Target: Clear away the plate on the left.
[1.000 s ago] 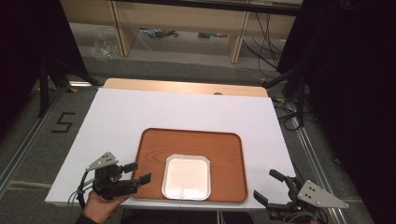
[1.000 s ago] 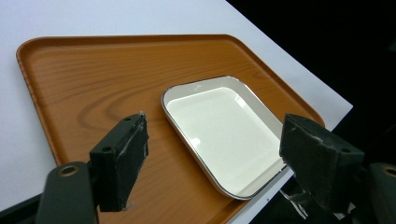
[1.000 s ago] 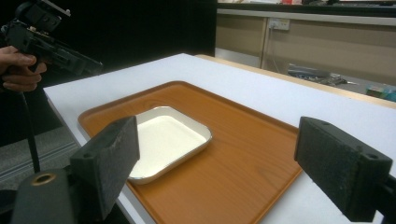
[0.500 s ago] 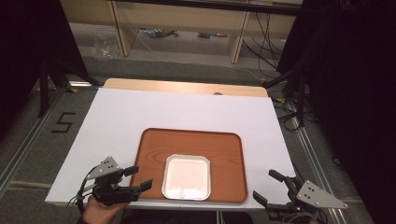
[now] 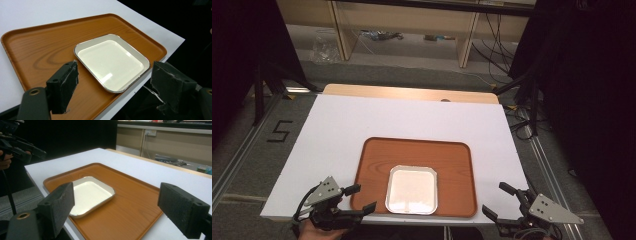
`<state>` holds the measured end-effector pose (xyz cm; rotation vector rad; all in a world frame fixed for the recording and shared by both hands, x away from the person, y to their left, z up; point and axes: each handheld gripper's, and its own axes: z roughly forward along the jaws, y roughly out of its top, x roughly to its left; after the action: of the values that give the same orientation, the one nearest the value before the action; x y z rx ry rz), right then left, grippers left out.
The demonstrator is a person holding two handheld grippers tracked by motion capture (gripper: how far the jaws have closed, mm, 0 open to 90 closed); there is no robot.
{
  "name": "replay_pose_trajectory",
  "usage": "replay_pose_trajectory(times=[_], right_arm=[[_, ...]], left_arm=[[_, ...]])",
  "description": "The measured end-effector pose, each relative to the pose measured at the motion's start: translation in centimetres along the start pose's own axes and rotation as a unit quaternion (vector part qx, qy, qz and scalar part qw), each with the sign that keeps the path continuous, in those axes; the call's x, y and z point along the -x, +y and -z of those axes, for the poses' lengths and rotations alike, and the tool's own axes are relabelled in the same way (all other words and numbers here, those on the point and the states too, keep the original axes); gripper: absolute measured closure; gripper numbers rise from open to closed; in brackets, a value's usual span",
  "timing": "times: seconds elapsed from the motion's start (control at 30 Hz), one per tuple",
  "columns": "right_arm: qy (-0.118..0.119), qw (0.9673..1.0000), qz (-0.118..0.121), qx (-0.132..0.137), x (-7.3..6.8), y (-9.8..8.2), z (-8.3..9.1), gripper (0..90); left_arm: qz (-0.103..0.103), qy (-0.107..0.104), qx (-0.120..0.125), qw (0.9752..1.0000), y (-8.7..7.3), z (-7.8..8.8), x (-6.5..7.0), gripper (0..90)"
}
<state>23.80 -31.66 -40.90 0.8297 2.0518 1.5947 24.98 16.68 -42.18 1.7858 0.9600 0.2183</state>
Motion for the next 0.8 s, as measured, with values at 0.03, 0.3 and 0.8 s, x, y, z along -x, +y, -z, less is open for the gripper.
replay_pose_trajectory(times=[0.03, 0.3, 0.8], right_arm=[[0.004, 1.0000, -0.001, 0.004, 0.0, 0.0, -0.1, 15.0], [0.004, 1.0000, 0.000, 0.004, 0.0, 0.0, 0.0, 15.0], [0.004, 1.0000, 0.002, 0.001, -0.1, 0.1, 0.0, 15.0]], left_arm=[[0.001, -0.005, 0.004, 1.0000, -0.1, 0.2, 0.3, 22.2], [-0.021, -0.002, 0.000, 0.9998, -0.7, 0.7, 1.9, 22.0], [-0.029, 0.004, -0.013, 0.9995, -1.3, 0.6, 2.9, 21.6]])
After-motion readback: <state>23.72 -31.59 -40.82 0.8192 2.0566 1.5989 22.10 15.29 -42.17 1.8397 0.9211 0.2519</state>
